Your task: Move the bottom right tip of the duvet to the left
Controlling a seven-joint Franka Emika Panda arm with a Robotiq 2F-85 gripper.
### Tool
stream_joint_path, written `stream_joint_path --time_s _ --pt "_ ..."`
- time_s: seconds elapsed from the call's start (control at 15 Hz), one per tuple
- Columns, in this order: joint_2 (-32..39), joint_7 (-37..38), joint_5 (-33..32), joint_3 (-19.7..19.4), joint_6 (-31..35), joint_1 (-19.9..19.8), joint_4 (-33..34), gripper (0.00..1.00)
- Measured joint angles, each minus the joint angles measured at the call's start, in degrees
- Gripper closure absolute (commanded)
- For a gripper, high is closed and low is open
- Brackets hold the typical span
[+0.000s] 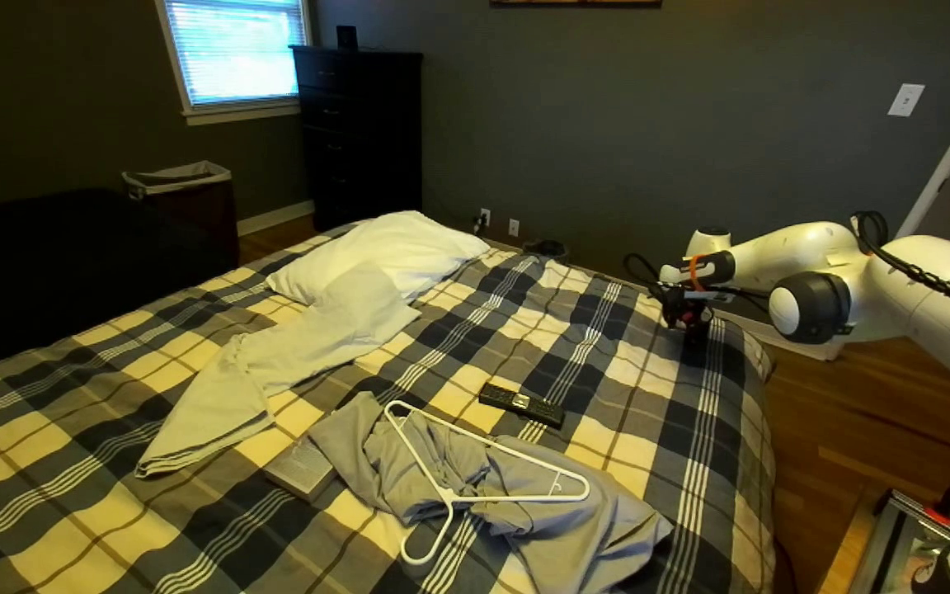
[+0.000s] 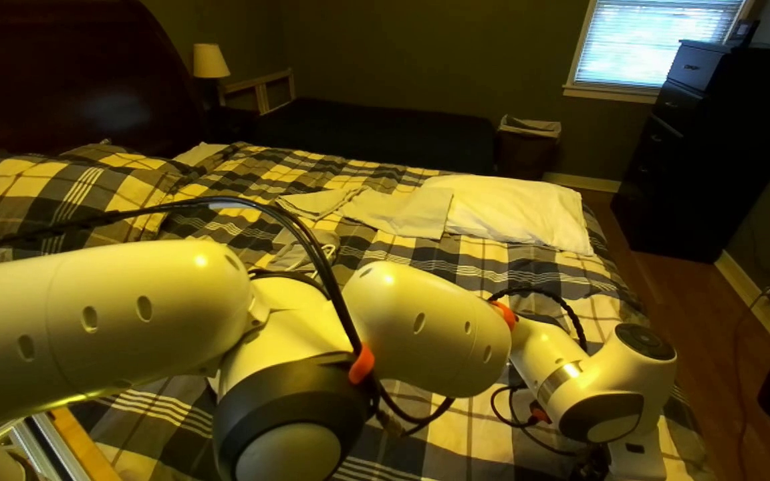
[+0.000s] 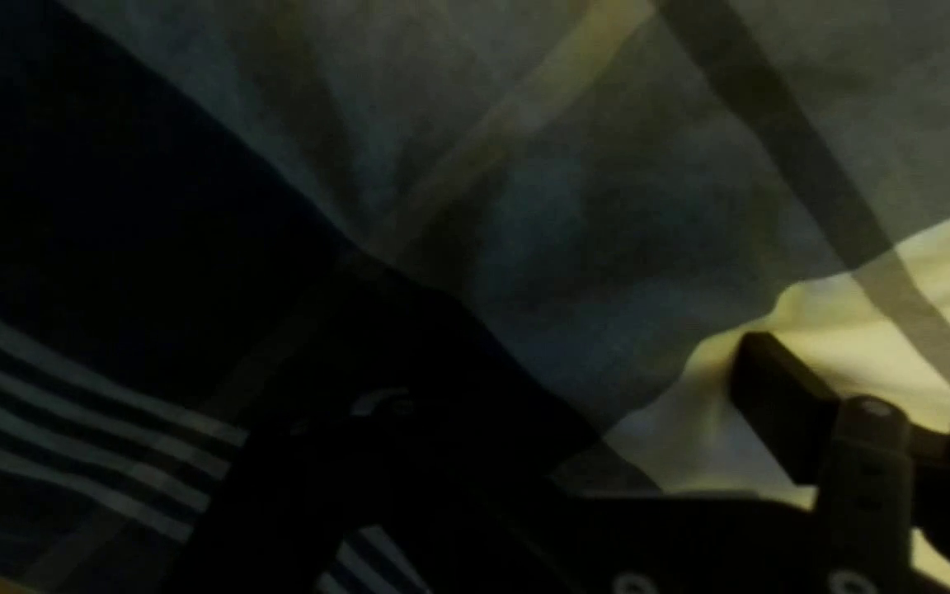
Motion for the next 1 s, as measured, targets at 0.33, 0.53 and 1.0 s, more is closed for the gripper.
stream_joint_path --time_s 0.33,0.53,1.0 --pt "-0.2 -0.7 0.0 0.0 -1.5 0.0 0.9 0.81" --pt "-0.2 -0.7 0.0 0.0 -1.9 0.0 1.3 1.00" --pt "-0.1 -2.5 0.0 0.6 -4.2 0.3 2.5 0.99"
